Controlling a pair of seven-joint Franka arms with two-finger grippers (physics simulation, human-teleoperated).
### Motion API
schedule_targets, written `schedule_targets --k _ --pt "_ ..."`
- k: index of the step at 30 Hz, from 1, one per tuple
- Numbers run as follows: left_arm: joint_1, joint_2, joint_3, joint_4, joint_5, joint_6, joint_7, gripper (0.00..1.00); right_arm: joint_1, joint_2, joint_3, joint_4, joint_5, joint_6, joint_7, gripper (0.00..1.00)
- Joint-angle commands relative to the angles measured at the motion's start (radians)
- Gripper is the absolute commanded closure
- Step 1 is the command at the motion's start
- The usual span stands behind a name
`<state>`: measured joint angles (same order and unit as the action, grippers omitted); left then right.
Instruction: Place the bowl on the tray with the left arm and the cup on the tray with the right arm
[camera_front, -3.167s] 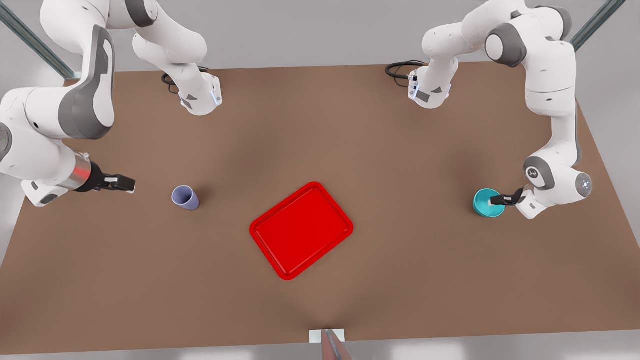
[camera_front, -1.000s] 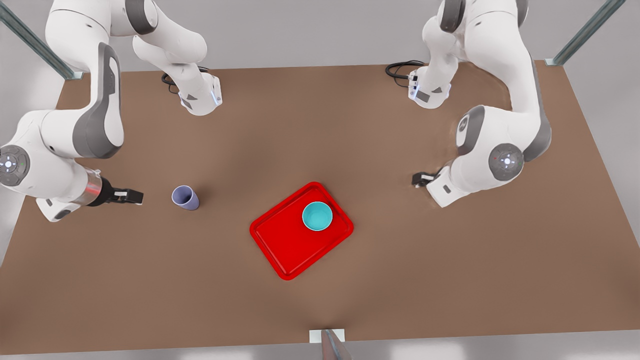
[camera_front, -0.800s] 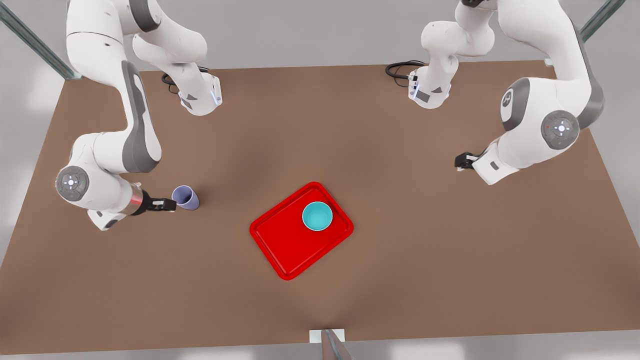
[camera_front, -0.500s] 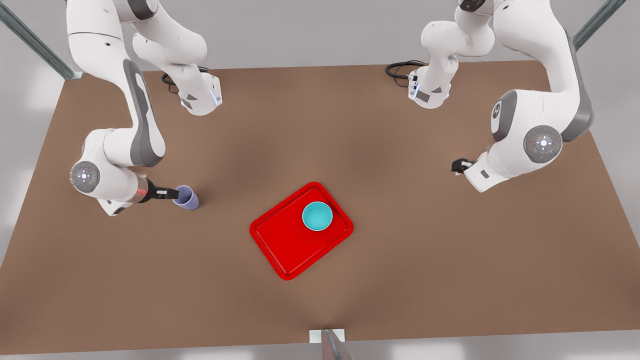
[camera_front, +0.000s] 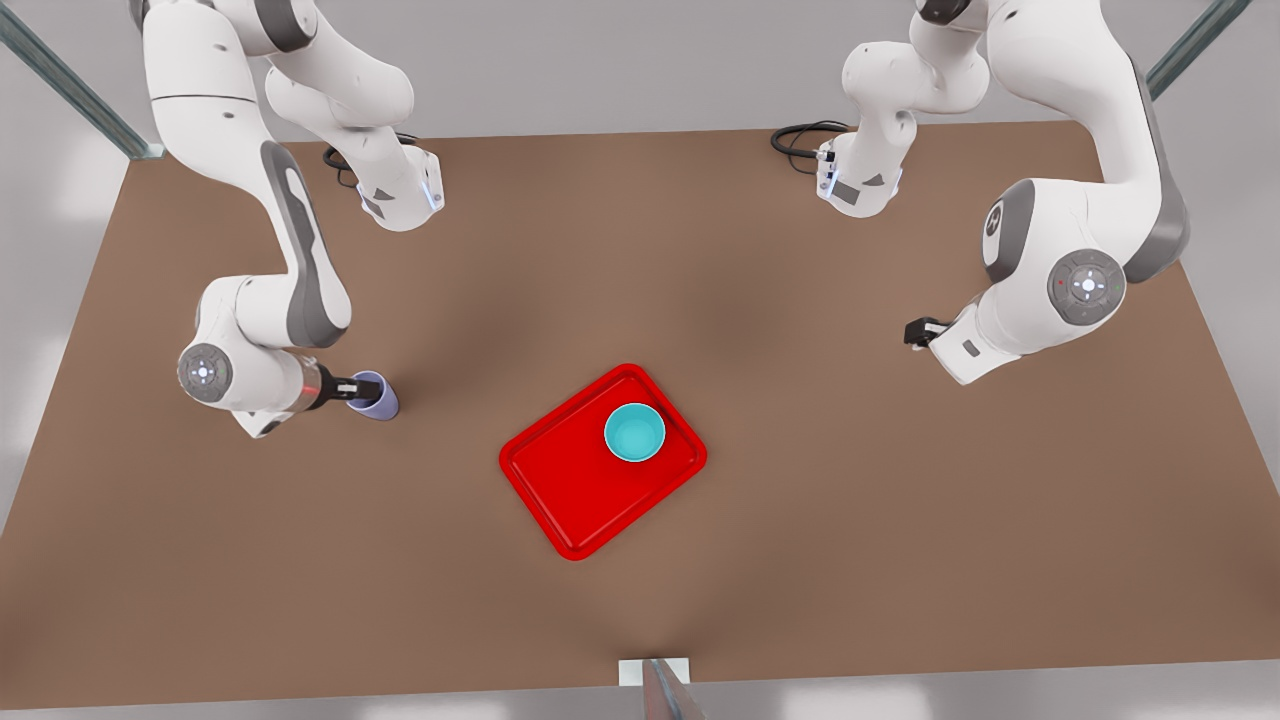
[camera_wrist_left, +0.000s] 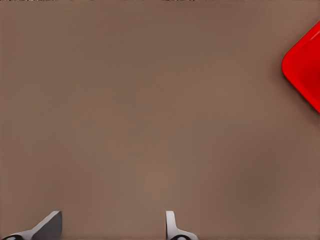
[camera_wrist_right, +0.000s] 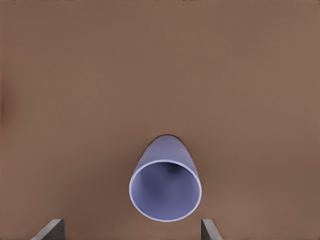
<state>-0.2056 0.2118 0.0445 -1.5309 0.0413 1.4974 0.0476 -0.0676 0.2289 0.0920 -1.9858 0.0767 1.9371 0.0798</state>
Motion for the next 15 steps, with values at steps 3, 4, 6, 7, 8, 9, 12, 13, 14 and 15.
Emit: schedule_targets --k 3,4,6,7,8,9,12,13,14,15 --pt "0.000 -0.002 0.000 0.000 0.005 0.001 -0.003 0.00 0.003 0.007 0.000 -0.002 0.000 0.002 0.000 0.00" --pt "0.000 0.000 0.000 0.000 0.005 0.000 -0.003 0.00 0.003 0.012 0.000 -0.002 0.000 0.002 0.000 0.00" --pt "0.000 0.001 -0.002 0.000 0.003 0.000 -0.005 0.00 0.003 0.020 0.000 -0.002 0.000 0.003 0.000 0.00" --pt "0.000 0.001 0.000 0.000 0.003 -0.002 -0.005 0.00 0.002 0.026 0.000 -0.004 0.000 0.014 0.000 0.00" --pt "0.000 0.001 0.000 0.000 0.003 0.000 -0.005 0.00 0.002 0.027 0.000 -0.004 0.000 0.016 0.000 0.00" --pt "0.000 0.001 0.000 -0.002 0.003 -0.002 -0.005 0.00 -0.001 0.027 0.000 -0.002 -0.002 0.014 0.000 0.00" --pt "0.000 0.003 0.000 -0.003 0.003 -0.003 -0.005 0.00 -0.023 0.027 -0.002 -0.013 -0.006 0.014 -0.035 0.00" --pt "0.000 0.001 0.000 -0.003 0.003 -0.003 -0.005 0.00 -0.029 0.026 -0.003 -0.018 -0.006 0.016 -0.048 0.00" --pt "0.000 0.003 0.000 -0.003 0.003 -0.002 -0.005 0.00 -0.034 0.024 -0.003 -0.022 -0.008 0.014 -0.049 0.00" --pt "0.000 0.003 0.000 -0.003 0.003 -0.002 -0.005 0.00 -0.037 0.023 -0.003 -0.028 -0.008 0.016 -0.049 0.00"
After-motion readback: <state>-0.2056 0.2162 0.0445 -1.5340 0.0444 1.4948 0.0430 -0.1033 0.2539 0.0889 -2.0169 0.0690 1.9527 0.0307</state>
